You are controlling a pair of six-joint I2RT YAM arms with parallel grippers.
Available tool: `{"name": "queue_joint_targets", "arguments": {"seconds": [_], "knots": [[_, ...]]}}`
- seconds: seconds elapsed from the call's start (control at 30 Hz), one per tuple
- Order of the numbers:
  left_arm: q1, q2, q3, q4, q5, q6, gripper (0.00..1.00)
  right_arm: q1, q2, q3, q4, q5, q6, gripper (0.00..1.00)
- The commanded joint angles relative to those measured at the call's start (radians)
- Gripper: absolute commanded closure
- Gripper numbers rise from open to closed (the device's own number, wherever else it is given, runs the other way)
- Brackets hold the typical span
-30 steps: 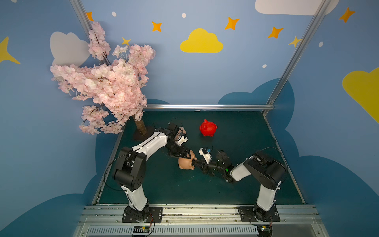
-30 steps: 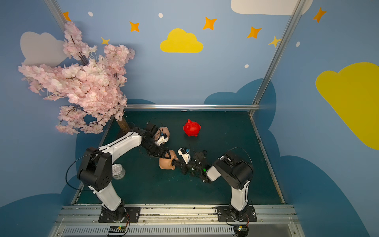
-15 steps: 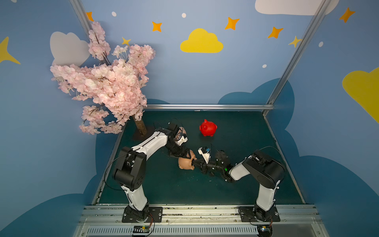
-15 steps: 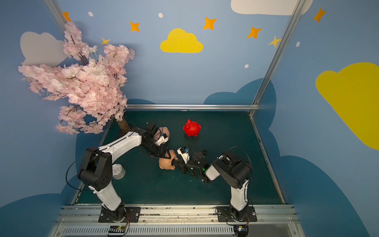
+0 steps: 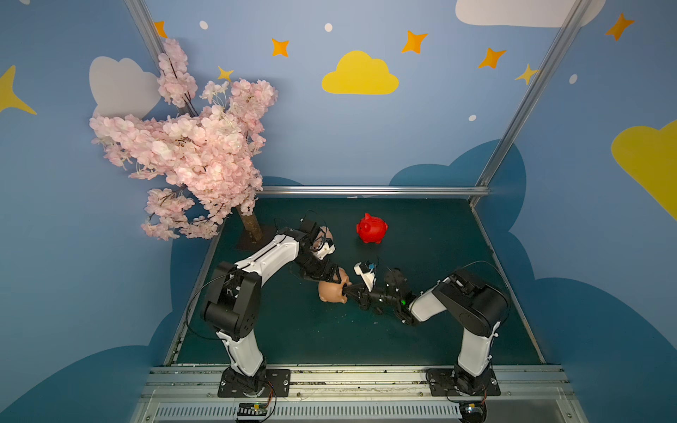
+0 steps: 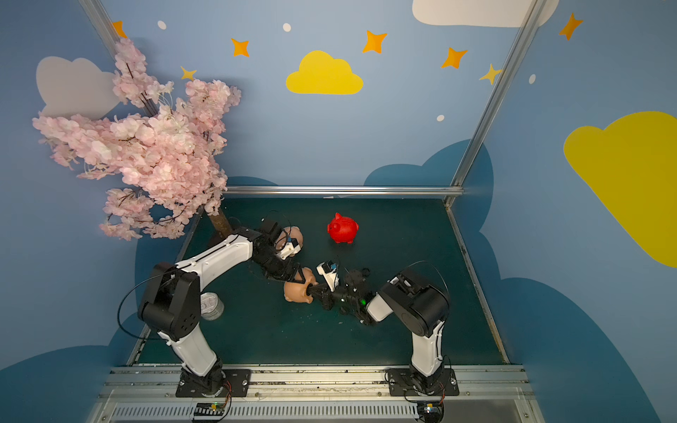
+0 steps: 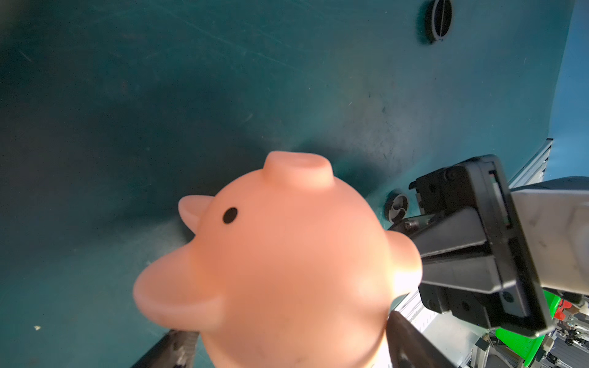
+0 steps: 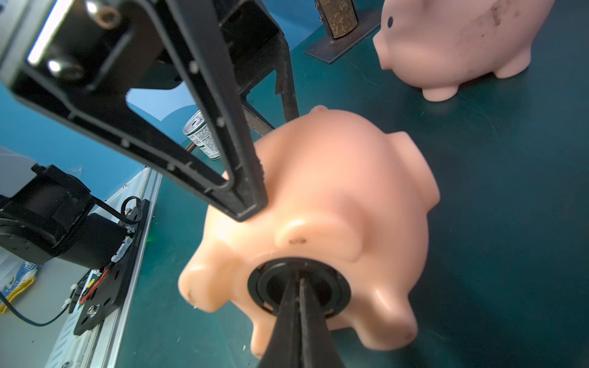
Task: Close piggy banks
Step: Screw the knob on the piggy bank.
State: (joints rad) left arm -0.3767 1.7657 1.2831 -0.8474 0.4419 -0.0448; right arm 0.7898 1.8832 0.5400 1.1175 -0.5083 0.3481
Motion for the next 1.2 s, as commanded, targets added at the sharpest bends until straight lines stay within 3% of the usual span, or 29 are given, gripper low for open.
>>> {"name": "queue_joint_targets", "arguments": {"seconds": [0.0,0.47,1.17], "knots": [[-0.018,0.034,0.004,-0.007,0.022,0.013,0.12,0.013,0.004,0.04,-0.05,-0.002,0.059,1.0],[-0.044,0.043,-0.004,-0.007,-0.013,0.014,0.12,0.004,-0.008,0.054,-0.042,-0.043,0.301,1.0],[-0.08,0.039,-0.027,-0.001,-0.065,0.016,0.14,-0.033,0.008,0.085,-0.131,-0.064,0.562,1.0]]}}
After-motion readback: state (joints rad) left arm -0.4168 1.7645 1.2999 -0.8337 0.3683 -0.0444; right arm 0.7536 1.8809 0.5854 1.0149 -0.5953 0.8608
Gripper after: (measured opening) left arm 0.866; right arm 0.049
